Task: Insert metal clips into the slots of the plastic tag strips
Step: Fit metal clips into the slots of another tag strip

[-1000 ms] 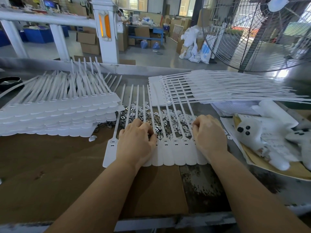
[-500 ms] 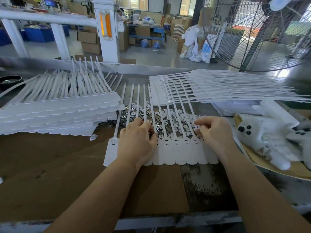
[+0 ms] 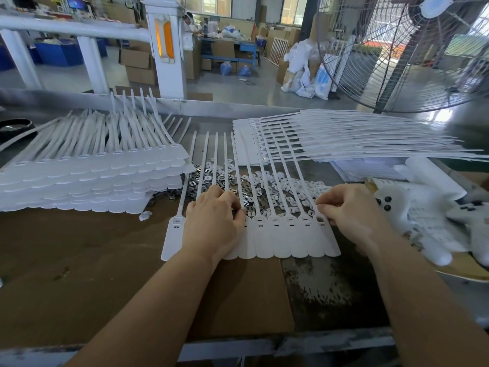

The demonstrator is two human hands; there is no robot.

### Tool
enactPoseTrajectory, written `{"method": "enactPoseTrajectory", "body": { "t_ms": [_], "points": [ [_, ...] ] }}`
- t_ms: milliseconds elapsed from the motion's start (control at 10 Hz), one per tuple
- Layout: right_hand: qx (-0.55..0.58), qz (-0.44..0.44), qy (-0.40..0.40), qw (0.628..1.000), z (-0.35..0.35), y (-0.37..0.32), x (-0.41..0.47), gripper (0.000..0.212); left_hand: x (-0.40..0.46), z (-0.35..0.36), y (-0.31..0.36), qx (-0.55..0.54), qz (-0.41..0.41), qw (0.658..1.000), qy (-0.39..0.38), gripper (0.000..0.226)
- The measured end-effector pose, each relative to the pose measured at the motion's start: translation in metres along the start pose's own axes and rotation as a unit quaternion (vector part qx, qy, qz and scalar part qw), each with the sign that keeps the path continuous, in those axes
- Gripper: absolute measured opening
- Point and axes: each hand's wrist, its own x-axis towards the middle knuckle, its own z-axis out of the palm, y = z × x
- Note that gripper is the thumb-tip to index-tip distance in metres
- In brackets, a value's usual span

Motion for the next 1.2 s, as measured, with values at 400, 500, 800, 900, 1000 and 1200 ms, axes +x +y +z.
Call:
{"method": "enactPoseTrajectory", "body": {
  "t_ms": [400, 500, 800, 900, 1000, 1200],
  "points": [
    [0.007, 0.045, -0.023, 0.999, -0.006, 0.006, 0.000, 0.012, 0.001, 0.001, -0.001, 0.001, 0.001, 1.000, -0.001, 0.021],
    [-0.011, 0.066, -0.040, 0.997, -0.006, 0.006, 0.002, 0.005, 0.001, 0.001, -0.001, -0.001, 0.001, 1.000, -0.002, 0.022],
    [0.033, 0.126, -0.098, 0.987, -0.005, 0.004, 0.010, 0.009, 0.000, 0.001, -0.002, -0.002, -0.001, 1.000, -0.002, 0.022],
    [0.034, 0.129, -0.111, 0.985, -0.007, 0.003, 0.012, 0.010, 0.000, 0.001, -0.001, 0.000, 0.001, 1.000, 0.004, 0.021],
    [0.040, 0.142, -0.120, 0.982, -0.009, 0.001, 0.015, 0.009, 0.000, 0.001, -0.001, -0.001, 0.001, 1.000, 0.004, 0.021],
    [0.042, 0.162, -0.139, 0.976, -0.011, -0.004, 0.021, 0.011, 0.001, 0.001, -0.001, -0.001, 0.000, 1.000, 0.003, 0.020]
  ]
}}
